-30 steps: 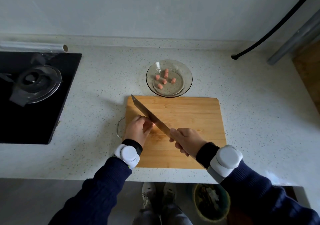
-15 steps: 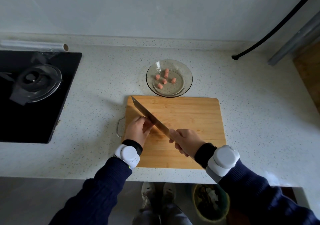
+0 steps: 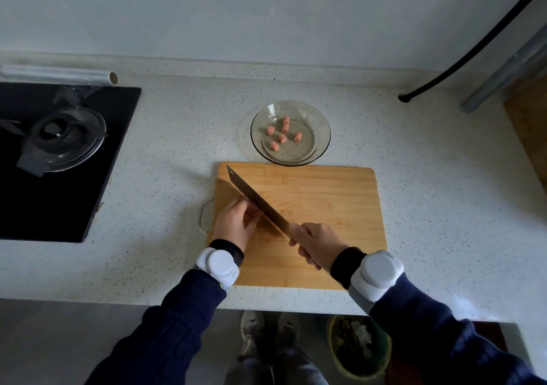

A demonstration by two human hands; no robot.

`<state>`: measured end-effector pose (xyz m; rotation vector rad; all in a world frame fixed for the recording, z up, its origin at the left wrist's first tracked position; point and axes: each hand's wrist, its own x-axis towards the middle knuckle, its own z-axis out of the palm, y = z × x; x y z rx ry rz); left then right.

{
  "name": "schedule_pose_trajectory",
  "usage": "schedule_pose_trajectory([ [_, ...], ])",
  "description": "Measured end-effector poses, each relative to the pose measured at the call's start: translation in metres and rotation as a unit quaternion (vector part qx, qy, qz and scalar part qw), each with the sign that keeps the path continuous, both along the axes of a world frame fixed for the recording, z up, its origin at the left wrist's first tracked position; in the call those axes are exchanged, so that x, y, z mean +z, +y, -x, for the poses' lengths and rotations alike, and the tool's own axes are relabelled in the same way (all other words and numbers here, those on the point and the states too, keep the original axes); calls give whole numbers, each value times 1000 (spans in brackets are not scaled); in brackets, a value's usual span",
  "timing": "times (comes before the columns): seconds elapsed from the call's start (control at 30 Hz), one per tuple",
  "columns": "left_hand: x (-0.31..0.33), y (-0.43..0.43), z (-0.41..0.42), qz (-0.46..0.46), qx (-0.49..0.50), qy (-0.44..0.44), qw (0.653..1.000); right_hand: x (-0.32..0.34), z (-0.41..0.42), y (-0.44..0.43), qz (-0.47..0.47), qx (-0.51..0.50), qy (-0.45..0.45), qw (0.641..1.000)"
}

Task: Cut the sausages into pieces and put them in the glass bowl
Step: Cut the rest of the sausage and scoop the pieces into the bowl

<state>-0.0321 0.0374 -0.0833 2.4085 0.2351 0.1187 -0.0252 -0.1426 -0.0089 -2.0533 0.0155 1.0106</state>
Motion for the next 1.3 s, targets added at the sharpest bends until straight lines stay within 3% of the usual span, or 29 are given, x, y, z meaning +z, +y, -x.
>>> schedule_pose_trajectory([
  [0.7,-3,-1,4,10,6,-2,1000,-7,9,-4,-51,-71,-4,996],
  [0.97,0,-5,6,8,23,-15,1000,2,9,-7,-18,-10,-71,997],
  [1.3,6,-9,9,5,43,10,999,2,13,-7,-5,9,-77,997],
])
